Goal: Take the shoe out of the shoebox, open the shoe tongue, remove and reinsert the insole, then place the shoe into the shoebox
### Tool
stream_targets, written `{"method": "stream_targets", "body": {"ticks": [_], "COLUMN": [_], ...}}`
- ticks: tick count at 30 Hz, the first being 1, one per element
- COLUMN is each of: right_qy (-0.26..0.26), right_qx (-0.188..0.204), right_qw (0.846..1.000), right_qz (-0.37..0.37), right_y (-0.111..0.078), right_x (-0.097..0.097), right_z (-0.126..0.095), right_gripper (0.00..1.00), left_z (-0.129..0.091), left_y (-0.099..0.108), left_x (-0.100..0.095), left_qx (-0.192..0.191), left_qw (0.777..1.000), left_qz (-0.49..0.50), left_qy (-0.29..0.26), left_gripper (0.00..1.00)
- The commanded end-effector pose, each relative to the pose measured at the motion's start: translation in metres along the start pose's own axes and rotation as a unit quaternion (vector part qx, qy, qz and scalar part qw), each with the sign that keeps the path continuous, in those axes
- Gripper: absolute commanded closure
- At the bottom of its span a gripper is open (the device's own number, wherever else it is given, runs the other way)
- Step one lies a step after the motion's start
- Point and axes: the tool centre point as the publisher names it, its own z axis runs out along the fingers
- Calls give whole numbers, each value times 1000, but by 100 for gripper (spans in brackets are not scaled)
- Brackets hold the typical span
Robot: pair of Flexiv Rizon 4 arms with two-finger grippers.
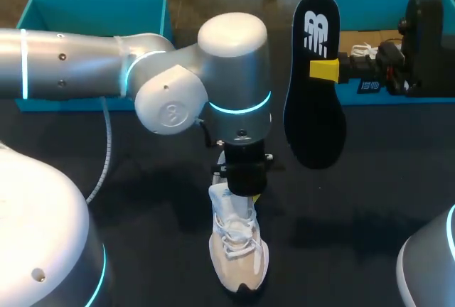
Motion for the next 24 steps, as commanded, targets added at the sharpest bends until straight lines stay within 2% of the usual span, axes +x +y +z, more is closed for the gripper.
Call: {"method": "stream_targets", "body": {"ticks": [1, 3, 6, 7, 9, 10, 13, 19, 24], "right_qy": [0, 0, 0, 0, 0, 0, 0, 0, 0], "right_qx": [0, 0, 0, 0, 0, 0, 0, 0, 0], "right_qw": [1000, 1000, 1000, 1000, 1000, 1000, 1000, 1000, 1000], "right_qz": [0, 0, 0, 0, 0, 0, 0, 0, 0], "right_y": [0, 0, 0, 0, 0, 0, 0, 0, 0], "right_x": [-1, -1, -1, -1, -1, -1, -1, -1, -1], "right_z": [2, 2, 2, 2, 2, 2, 2, 2, 2], "right_gripper": [100, 100, 100, 100, 100, 100, 100, 100, 100], "left_z": [5, 6, 8, 8, 6, 4, -6, -37, -86], "left_y": [3, 4, 4, 5, 7, 7, 10, 21, 30], "left_x": [-1, -1, -1, -1, -1, -1, 0, -3, -6], "left_qx": [-1, 0, -5, -6, -11, -13, -10, -32, -49], "left_qw": [1000, 1000, 1000, 1000, 1000, 1000, 999, 992, 971], "left_qz": [3, 11, 13, 12, 8, 7, 1, -12, -14], "left_qy": [-4, -6, -7, -9, -17, -22, -46, -117, -232], "left_gripper": [100, 99, 33, 18, 4, 0, 0, 0, 0]}}
